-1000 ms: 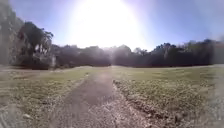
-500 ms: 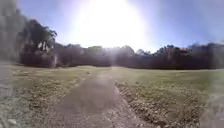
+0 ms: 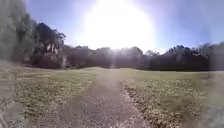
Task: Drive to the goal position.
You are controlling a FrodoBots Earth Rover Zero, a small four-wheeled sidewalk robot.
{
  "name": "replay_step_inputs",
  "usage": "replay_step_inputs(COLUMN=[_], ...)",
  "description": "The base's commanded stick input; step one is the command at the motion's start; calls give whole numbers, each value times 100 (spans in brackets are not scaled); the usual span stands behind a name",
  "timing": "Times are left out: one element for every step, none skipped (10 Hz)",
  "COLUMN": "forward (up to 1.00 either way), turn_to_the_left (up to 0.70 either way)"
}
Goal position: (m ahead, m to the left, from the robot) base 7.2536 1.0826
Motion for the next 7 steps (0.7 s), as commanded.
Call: replay_step_inputs(forward=[50,50,50,50,50,50,50], turn_to_the_left=[0,0,0,0,0,0,0])
